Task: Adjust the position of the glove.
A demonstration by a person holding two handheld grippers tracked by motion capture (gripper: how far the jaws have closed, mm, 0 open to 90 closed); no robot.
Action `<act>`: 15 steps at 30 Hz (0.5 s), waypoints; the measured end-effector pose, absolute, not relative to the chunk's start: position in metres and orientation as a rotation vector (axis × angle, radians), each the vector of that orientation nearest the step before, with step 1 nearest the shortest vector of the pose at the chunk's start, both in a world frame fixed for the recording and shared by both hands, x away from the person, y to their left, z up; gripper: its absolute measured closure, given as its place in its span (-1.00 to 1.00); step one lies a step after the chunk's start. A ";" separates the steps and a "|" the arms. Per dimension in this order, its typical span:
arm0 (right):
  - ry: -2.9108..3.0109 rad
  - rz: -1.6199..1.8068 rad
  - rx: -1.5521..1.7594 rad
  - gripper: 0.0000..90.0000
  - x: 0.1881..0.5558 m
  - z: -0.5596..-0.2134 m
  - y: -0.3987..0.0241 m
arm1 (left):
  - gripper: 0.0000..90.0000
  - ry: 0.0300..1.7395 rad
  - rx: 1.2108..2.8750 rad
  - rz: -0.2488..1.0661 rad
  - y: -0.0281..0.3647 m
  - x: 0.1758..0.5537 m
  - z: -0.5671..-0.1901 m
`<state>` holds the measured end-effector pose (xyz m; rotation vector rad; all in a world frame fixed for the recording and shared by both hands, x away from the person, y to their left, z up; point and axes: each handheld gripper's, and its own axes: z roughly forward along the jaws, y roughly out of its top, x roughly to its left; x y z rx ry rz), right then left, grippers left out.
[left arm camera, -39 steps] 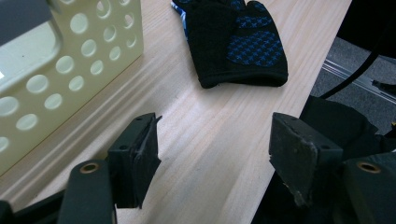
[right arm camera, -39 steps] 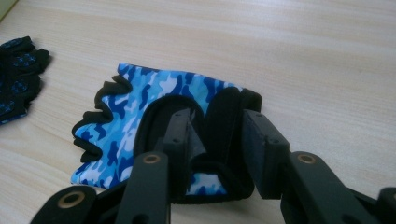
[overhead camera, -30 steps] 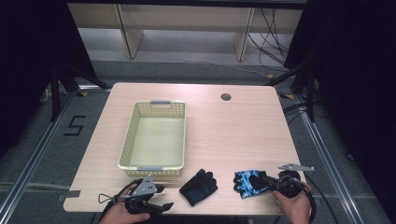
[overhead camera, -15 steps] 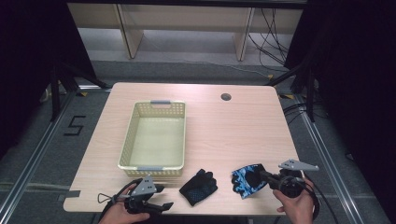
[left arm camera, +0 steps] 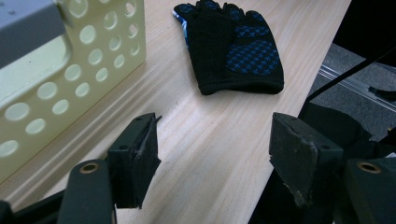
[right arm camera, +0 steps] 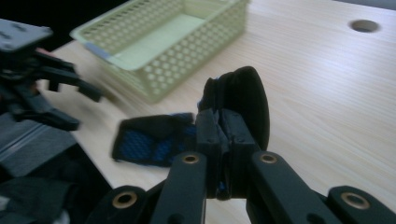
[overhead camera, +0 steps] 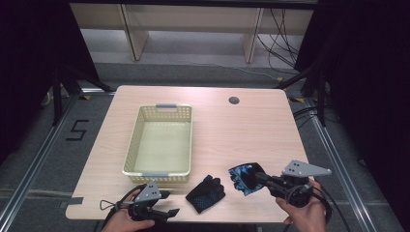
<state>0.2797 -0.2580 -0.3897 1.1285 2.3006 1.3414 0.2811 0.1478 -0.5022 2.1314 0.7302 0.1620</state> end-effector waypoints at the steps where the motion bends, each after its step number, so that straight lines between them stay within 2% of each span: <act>1: 2.329 1.344 1.102 0.94 0.279 -0.387 -0.253 | -0.27 0.740 2.120 0.150 0.147 0.281 -0.502; 9: 2.426 1.412 1.016 0.94 0.284 -0.389 -0.217 | -0.25 0.718 2.101 0.090 0.136 0.280 -0.494; 15: 2.498 1.417 0.960 0.94 0.297 -0.401 -0.196 | -0.22 0.682 2.114 0.121 0.129 0.283 -0.493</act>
